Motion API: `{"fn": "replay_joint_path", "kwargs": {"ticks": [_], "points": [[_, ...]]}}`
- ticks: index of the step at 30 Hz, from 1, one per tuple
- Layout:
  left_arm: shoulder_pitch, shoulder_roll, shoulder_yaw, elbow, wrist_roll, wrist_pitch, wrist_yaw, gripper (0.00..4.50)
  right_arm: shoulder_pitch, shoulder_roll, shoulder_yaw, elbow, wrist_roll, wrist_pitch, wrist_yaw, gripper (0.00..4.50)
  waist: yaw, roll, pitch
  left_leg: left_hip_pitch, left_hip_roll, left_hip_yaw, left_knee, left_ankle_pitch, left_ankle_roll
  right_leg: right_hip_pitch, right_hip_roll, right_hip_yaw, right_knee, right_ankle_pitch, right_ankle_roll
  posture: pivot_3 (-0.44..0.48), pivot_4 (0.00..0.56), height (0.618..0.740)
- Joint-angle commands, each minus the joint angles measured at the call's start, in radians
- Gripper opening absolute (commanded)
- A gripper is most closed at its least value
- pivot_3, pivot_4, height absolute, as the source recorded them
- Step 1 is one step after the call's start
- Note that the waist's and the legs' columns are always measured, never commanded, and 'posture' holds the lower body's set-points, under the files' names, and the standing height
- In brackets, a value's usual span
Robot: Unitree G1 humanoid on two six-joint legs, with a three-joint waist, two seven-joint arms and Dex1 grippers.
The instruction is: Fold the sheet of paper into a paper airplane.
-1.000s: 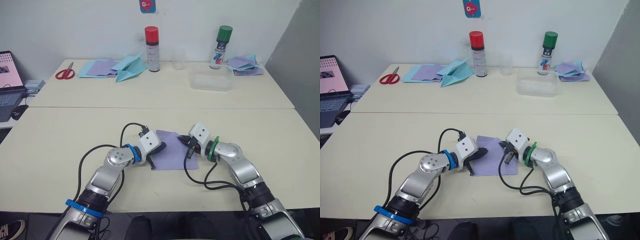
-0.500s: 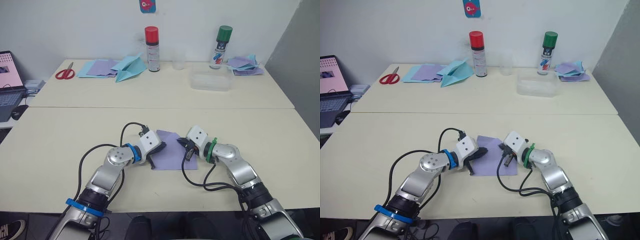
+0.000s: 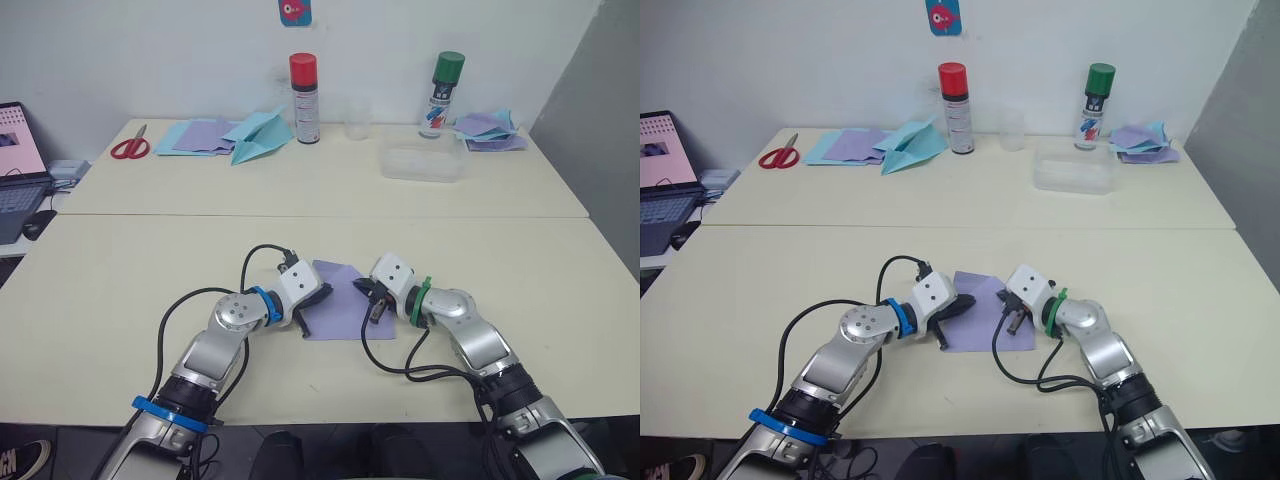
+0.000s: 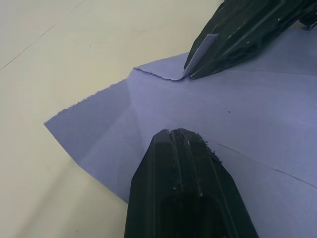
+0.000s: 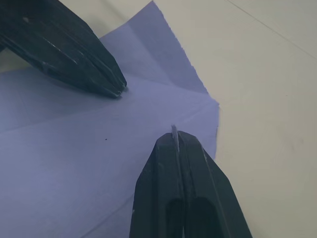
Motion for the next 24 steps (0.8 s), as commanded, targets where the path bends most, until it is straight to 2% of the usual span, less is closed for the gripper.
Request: {"fn": "replay_joint_path", "kwargs": {"ticks": [1,14,21,24], "points": [[0.011,0.005,-0.014,0.037,0.032,0.019,0.001,0.0,-0.01,0.001,0.015,0.011,-0.009,-0.003,0.012,0.01,0.0,0.0,0.0,0.0,0.0,0.0,0.0,0.0,0.0,0.0,0.0,0.0,0.0,0.0,0.0,0.0,0.15,0.74],[0.008,0.0,-0.003,0.026,0.018,0.037,0.002,0.0,-0.01,0.006,0.01,0.01,-0.005,0.018,0.025,0.01,0.0,0.0,0.0,0.001,0.0,0.0,0.0,0.0,0.0,0.001,0.0,0.0,0.0,0.0,0.0,0.0,0.15,0.74],[-0.067,-0.121,0.132,-0.02,-0.189,0.238,0.005,0.0,-0.006,0.003,0.021,0.01,-0.017,0.013,0.032,0.01,0.0,0.0,0.0,-0.003,0.001,-0.001,0.004,0.0,0.0,0.0,0.0,-0.002,0.0,0.0,0.0,0.0,0.15,0.74],[-0.111,-0.135,0.15,-0.036,-0.234,0.32,-0.006,0.0,-0.006,0.002,0.024,0.011,-0.02,0.014,0.036,0.01,-0.001,0.0,0.0,-0.006,0.001,-0.002,0.007,0.0,0.0,-0.001,0.001,-0.003,0.0,0.0,0.0,0.0,0.15,0.74]]}}
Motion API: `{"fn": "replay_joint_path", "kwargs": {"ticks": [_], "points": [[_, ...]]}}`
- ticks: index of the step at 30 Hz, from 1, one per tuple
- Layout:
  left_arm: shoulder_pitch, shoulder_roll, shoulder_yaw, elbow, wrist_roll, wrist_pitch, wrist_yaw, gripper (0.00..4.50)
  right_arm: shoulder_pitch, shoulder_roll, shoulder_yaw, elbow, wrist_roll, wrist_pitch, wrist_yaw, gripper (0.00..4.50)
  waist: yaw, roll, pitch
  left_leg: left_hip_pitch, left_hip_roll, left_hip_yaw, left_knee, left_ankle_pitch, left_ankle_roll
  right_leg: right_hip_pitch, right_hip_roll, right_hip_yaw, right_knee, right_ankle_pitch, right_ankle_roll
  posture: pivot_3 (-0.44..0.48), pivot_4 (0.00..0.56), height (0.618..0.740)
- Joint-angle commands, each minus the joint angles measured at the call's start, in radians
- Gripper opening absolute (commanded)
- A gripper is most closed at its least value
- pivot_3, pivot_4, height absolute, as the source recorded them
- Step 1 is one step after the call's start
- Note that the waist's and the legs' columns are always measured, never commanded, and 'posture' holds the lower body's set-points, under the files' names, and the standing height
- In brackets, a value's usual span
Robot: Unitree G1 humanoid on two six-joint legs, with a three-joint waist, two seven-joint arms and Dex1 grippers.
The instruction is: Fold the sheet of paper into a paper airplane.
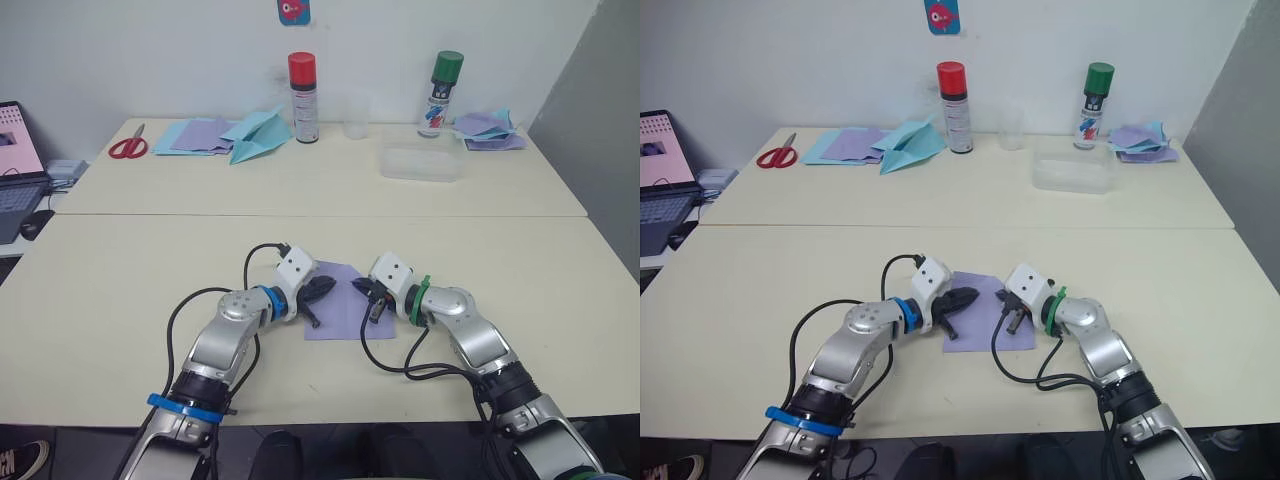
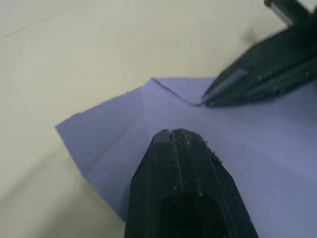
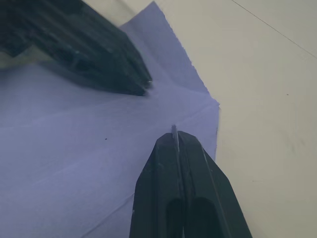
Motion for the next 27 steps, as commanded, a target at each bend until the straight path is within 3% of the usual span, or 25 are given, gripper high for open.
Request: {"fn": "replay_joint_path", "kwargs": {"ticks": [1,14,27], "points": [[-0.054,-0.008,0.035,-0.041,-0.058,0.074,-0.009,0.0,0.003,0.0,0.026,0.009,-0.007,0.006,0.018,0.01,-0.001,0.0,0.0,0.0,0.0,0.0,0.001,0.0,0.0,0.0,0.0,0.0,0.0,0.0,0.0,0.0,0.15,0.74],[-0.207,-0.033,-0.076,0.184,0.04,-0.045,-0.058,0.0,0.005,0.006,0.036,0.011,-0.011,0.01,0.019,0.01,-0.002,0.0,0.0,-0.001,-0.001,0.0,0.002,0.0,0.0,0.0,0.0,0.001,0.0,0.0,0.001,0.0,0.15,0.74],[-0.28,-0.053,-0.181,0.386,0.17,-0.142,-0.115,0.0,0.017,0.003,0.04,-0.018,-0.004,0.013,0.031,0.01,-0.001,0.0,0.0,-0.001,-0.001,0.0,0.003,0.0,0.0,0.0,0.001,0.001,0.0,0.0,0.001,0.0,0.15,0.74]]}}
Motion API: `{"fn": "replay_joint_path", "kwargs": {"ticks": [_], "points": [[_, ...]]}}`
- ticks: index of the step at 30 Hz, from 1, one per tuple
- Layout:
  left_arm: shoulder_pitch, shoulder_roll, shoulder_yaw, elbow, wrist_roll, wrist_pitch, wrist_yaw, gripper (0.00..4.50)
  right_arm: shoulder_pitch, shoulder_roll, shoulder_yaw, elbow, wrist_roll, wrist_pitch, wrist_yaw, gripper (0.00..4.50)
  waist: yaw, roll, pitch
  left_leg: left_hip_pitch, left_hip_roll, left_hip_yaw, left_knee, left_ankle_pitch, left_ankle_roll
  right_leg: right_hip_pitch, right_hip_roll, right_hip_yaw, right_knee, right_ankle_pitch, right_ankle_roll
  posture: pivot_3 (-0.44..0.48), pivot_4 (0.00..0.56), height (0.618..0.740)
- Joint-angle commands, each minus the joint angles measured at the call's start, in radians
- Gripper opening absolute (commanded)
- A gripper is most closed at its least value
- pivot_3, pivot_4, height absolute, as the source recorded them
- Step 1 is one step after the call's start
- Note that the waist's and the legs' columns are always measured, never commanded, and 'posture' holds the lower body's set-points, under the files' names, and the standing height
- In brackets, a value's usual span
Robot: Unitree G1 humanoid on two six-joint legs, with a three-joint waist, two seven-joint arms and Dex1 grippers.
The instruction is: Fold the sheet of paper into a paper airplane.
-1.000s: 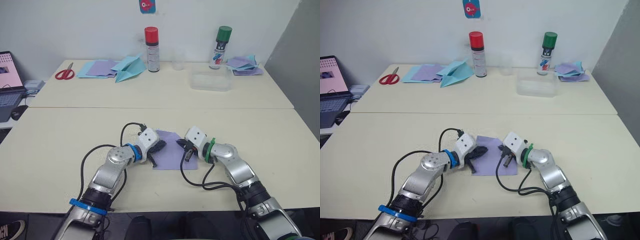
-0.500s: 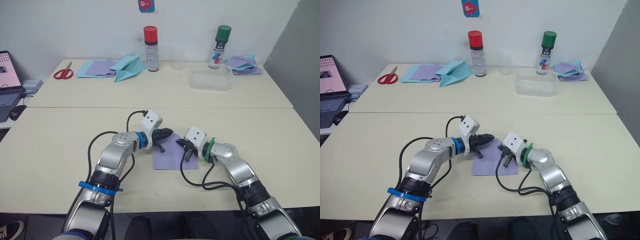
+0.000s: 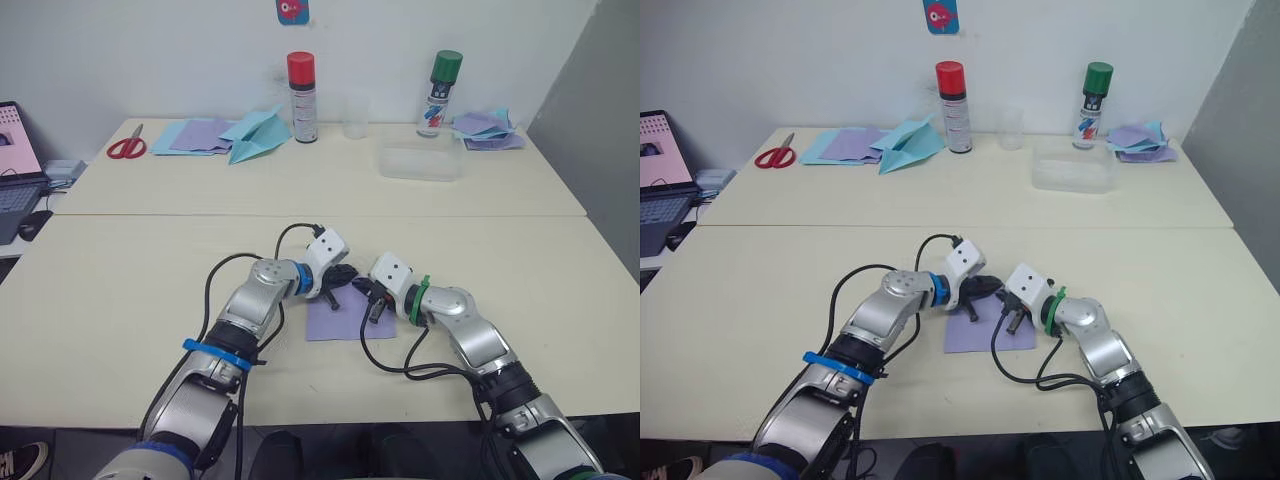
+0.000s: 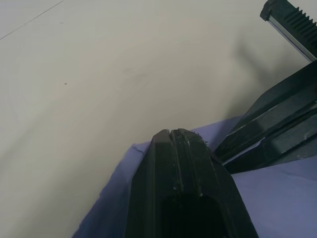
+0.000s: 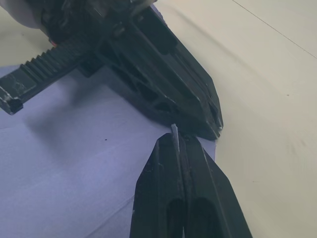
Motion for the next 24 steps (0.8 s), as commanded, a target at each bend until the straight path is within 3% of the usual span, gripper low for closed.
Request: {"fn": "replay_joint_path", "kwargs": {"ticks": [1,4,7,13,19,22,24], "points": [[-0.01,-0.012,-0.031,0.039,0.041,-0.008,-0.006,0.0,0.017,0.0,0.031,-0.025,0.016,0.027,0.046,0.19,0.0,0.0,0.0,0.0,0.0,0.0,0.0,0.0,0.0,0.0,0.0,0.0,0.0,0.0,0.0,0.0,0.15,0.74],[-0.014,-0.02,-0.033,0.061,0.057,-0.003,0.004,0.0,0.02,-0.01,0.031,-0.057,0.034,0.061,0.078,0.86,0.001,0.0,0.0,0.0,0.0,0.0,0.0,0.0,0.0,0.0,0.0,0.0,0.0,0.0,0.0,0.0,0.15,0.74],[-0.012,-0.024,-0.034,0.073,0.068,-0.007,0.01,0.0,0.022,-0.028,0.029,-0.114,0.066,0.119,0.13,1.89,0.001,0.0,0.0,0.0,0.0,0.0,0.001,0.0,0.0,0.0,0.0,0.0,0.0,0.0,0.001,0.0,0.15,0.74],[-0.011,-0.024,-0.031,0.085,0.083,-0.02,0.004,0.0,0.034,-0.089,0.013,-0.242,0.15,0.256,0.214,1.89,0.002,0.0,0.0,-0.001,-0.001,0.0,0.002,0.0,0.0,0.0,0.0,0.0,0.0,0.001,0.001,0.0,0.15,0.74],[-0.012,-0.025,-0.03,0.1,0.09,-0.034,0.004,0.0,0.02,-0.13,-0.043,-0.276,0.196,0.29,0.208,1.89,0.002,0.0,0.0,-0.001,-0.001,-0.001,0.002,0.0,0.0,0.001,0.0,0.0,0.0,0.002,0.003,0.0,0.15,0.74],[-0.01,-0.023,-0.031,0.103,0.093,-0.038,0.001,0.0,0.009,-0.111,-0.134,-0.314,0.299,0.353,0.202,1.27,0.002,0.0,0.0,-0.001,-0.001,-0.001,0.002,0.0,0.0,0.0,0.0,0.0,0.0,0.002,0.003,0.0,0.15,0.74],[-0.009,-0.022,-0.034,0.107,0.098,-0.042,-0.001,0.0,0.003,-0.106,-0.165,-0.322,0.317,0.365,0.177,0.54,0.002,0.0,0.0,-0.001,-0.001,-0.001,0.002,0.0,0.0,0.001,0.0,0.0,0.0,0.002,0.003,0.0,0.15,0.74]]}}
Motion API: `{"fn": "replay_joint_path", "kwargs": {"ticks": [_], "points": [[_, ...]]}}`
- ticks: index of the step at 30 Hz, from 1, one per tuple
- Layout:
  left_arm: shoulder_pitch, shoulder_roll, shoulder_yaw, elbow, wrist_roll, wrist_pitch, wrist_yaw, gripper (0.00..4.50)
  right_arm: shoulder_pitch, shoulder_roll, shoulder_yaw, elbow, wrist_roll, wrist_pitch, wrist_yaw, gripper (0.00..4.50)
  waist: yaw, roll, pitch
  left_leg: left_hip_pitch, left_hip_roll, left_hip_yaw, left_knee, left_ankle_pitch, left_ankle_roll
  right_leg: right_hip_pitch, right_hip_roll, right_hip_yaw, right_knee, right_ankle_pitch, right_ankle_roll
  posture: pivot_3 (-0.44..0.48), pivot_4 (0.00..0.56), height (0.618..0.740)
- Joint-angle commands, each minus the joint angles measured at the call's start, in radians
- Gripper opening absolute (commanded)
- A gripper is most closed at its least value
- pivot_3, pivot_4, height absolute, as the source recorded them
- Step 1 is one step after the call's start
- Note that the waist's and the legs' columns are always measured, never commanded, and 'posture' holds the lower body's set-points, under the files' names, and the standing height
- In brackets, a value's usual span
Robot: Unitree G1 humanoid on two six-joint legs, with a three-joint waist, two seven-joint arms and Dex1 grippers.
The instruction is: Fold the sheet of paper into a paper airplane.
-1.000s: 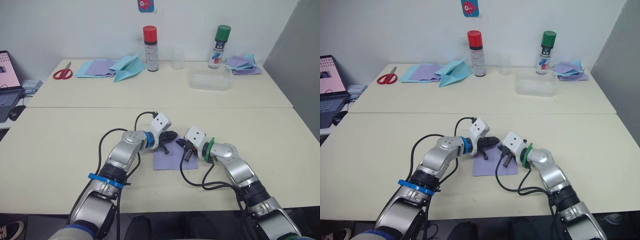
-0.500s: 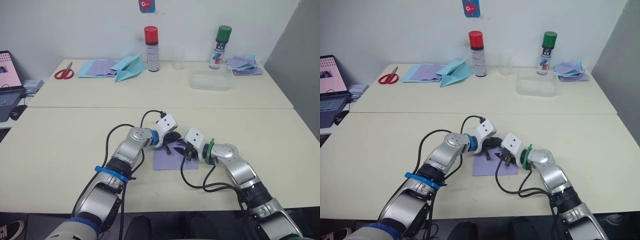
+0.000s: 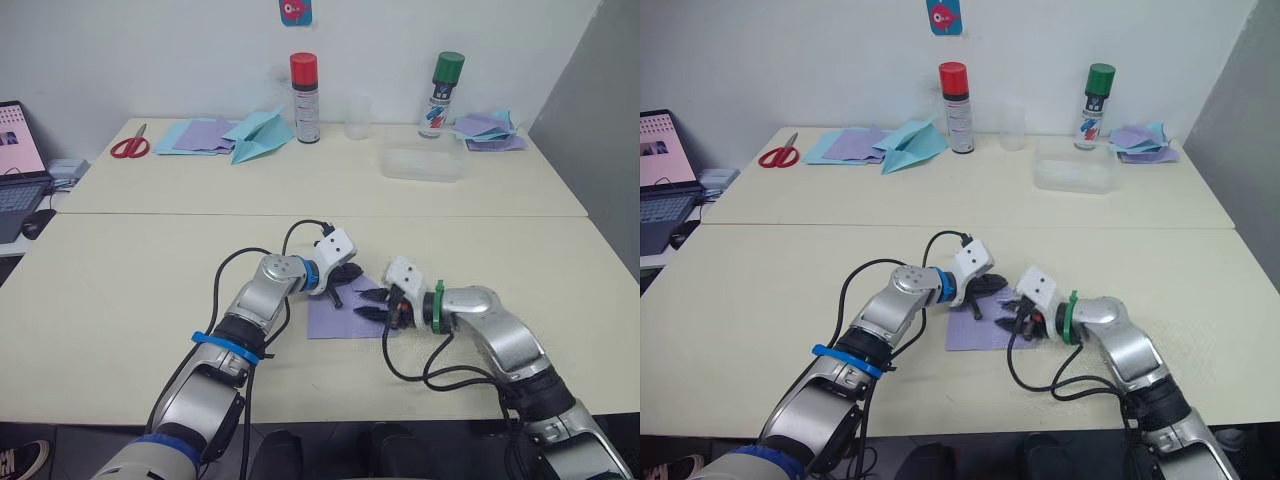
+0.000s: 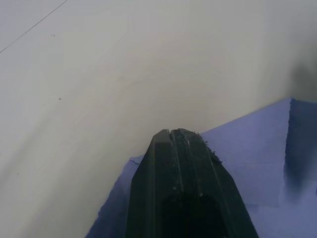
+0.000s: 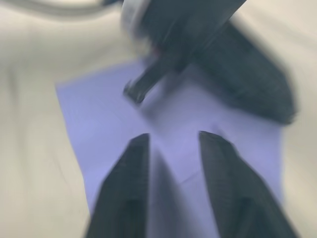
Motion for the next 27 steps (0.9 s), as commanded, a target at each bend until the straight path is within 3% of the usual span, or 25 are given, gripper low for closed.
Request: {"fn": "replay_joint_path", "kwargs": {"ticks": [1,10,17,27], "points": [[0.02,0.005,-0.027,0.045,0.039,0.013,-0.001,0.0,-0.031,0.011,-0.069,-0.049,0.056,0.019,-0.037,0.15,0.0,0.0,0.0,0.0,0.0,0.0,0.0,0.0,0.0,0.0,0.0,0.0,0.0,0.0,0.0,0.0,0.15,0.74],[0.013,-0.001,-0.029,0.062,0.044,-0.001,-0.002,0.0,-0.06,0.066,0.021,0.168,-0.117,-0.107,-0.219,0.04,-0.001,0.0,0.0,0.0,0.0,0.001,0.0,0.0,0.0,0.0,0.0,0.001,0.0,0.0,0.0,0.0,0.15,0.74],[0.025,0.007,-0.024,0.049,0.044,-0.005,-0.001,0.0,-0.025,0.065,0.066,0.197,-0.149,-0.107,-0.221,0.04,-0.001,0.0,0.0,0.0,0.0,0.0,0.0,0.0,0.0,0.0,0.0,0.001,0.0,0.001,0.001,0.0,0.15,0.74],[0.069,-0.042,0.055,-0.117,-0.07,-0.039,-0.018,0.0,0.004,0.06,0.069,0.195,-0.158,-0.094,-0.222,0.04,-0.001,0.0,0.0,-0.001,0.0,0.0,0.0,0.0,0.0,0.0,0.0,0.001,-0.001,0.001,0.001,0.0,0.15,0.74]]}}
